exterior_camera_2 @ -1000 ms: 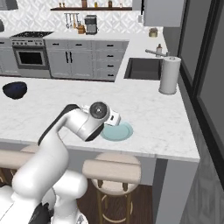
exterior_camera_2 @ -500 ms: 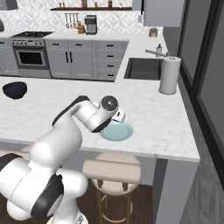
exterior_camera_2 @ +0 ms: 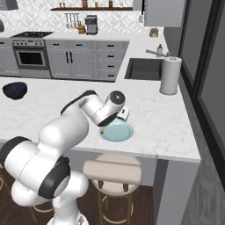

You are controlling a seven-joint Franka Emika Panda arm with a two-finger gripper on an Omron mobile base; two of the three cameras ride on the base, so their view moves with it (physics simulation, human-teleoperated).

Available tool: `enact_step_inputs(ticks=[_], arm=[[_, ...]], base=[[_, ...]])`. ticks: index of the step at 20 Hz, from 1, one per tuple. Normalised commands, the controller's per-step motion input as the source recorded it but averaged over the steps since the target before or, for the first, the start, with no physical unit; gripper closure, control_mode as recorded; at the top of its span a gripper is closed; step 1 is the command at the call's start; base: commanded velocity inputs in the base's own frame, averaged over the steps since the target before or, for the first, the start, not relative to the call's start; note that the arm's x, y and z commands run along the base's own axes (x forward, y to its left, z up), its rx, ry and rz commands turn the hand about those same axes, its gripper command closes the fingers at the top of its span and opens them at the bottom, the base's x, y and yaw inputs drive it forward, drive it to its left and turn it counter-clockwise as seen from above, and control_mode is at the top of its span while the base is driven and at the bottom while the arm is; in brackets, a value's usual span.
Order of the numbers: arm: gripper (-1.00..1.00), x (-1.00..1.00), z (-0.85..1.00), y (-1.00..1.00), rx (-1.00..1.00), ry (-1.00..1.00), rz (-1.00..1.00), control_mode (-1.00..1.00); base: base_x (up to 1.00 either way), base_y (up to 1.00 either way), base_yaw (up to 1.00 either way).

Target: Start the toaster. Once the lever pops up, take the bread to the plate on the dining counter.

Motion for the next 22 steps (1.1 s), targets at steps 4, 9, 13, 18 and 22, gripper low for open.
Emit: enact_step_inputs(ticks=[4,9,13,18,22], arm=[[1.00,0.23,-0.06,0.00,0.00,0.00,0.04,-1.00],[1.00,0.23,-0.07,0.00,0.00,0.00,0.04,-1.00],[1.00,0.16,-0.09,-0.01,0.00,0.00,0.04,-1.00],[-1.00,0.06,-0.08,-0.06,0.00,0.02,0.03,-1.00],[-1.00,0.12,-0.01,-0.06,0.00,0.01,0.03,-1.00]], base=[[0.00,0.00,0.00],[0.00,0.00,0.00],[0.00,0.00,0.00],[0.00,0.00,0.00],[0.00,0.00,0.00]])
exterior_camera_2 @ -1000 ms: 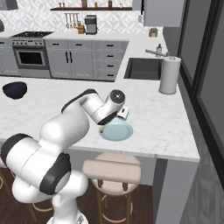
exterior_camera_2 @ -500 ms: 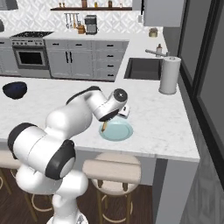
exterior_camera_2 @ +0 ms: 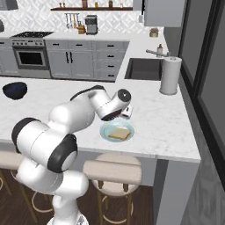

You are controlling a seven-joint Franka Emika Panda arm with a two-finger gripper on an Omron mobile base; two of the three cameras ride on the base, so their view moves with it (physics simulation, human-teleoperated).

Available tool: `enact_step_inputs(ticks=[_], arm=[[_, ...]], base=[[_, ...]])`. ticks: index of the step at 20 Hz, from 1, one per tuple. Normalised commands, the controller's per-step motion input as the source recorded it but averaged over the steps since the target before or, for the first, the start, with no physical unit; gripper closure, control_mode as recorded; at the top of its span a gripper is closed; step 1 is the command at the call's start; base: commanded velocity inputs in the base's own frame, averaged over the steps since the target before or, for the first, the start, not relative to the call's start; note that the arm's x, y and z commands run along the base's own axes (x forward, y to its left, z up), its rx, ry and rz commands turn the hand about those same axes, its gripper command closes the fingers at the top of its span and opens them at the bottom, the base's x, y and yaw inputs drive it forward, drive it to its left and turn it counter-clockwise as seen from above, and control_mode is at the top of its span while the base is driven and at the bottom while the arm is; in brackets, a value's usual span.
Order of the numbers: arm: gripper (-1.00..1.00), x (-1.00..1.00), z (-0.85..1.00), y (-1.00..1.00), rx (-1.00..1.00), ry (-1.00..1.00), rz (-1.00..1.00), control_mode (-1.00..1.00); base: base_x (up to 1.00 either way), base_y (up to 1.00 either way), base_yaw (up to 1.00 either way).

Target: Start the toaster. Once the lever pops up, take the bread to the plate on the dining counter.

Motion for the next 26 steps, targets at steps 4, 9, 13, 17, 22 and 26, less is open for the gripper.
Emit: enact_step_inputs(ticks=[4,9,13,17,22,26], arm=[[-1.00,0.20,0.00,-0.06,0.00,0.00,0.03,-1.00],[-1.00,0.07,0.16,0.09,-0.06,0.15,0.01,-1.00],[-1.00,-0.53,0.41,0.79,-0.36,0.22,-0.08,-1.00],[-1.00,-0.92,0.24,1.00,-0.43,0.07,-0.10,-1.00],[-1.00,-1.00,0.01,0.98,-0.38,0.11,-0.05,-1.00],[-1.00,-1.00,-0.03,0.99,-0.27,0.02,-0.06,-1.00]], base=[[0.00,0.00,0.00],[0.00,0.00,0.00],[0.00,0.00,0.00],[0.00,0.00,0.00],[0.00,0.00,0.00],[0.00,0.00,0.00]])
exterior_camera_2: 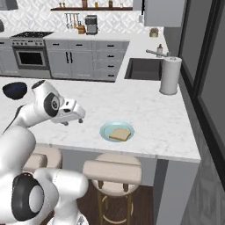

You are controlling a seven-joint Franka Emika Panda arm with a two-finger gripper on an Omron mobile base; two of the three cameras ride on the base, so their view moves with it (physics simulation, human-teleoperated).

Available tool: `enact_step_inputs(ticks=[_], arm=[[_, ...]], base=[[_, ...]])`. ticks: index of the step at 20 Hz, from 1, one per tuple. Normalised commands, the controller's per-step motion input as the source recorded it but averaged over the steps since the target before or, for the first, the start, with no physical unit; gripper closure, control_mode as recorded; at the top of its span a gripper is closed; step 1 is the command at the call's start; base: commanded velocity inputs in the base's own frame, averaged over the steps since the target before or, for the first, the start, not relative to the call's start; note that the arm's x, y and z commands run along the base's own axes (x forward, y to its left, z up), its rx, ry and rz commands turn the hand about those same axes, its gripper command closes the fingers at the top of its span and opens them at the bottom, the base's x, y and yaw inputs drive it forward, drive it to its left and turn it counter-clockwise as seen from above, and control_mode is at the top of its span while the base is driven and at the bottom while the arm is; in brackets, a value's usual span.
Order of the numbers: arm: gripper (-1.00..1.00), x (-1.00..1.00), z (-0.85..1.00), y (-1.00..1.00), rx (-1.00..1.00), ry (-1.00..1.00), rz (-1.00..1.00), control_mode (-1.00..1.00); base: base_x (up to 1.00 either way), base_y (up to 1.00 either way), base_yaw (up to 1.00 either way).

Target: Start the toaster. Once the lever pops up, take the bread to the plate on the dining counter.

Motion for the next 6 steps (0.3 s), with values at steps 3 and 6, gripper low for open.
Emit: enact_step_inputs(ticks=[3,6], arm=[[-1.00,-0.70,0.05,1.00,-0.24,0.07,-0.11,-1.00],[-1.00,-0.08,0.05,0.73,-0.20,0.26,-0.08,-1.00]], base=[[0.00,0.00,0.00],[0.00,0.00,0.00]])
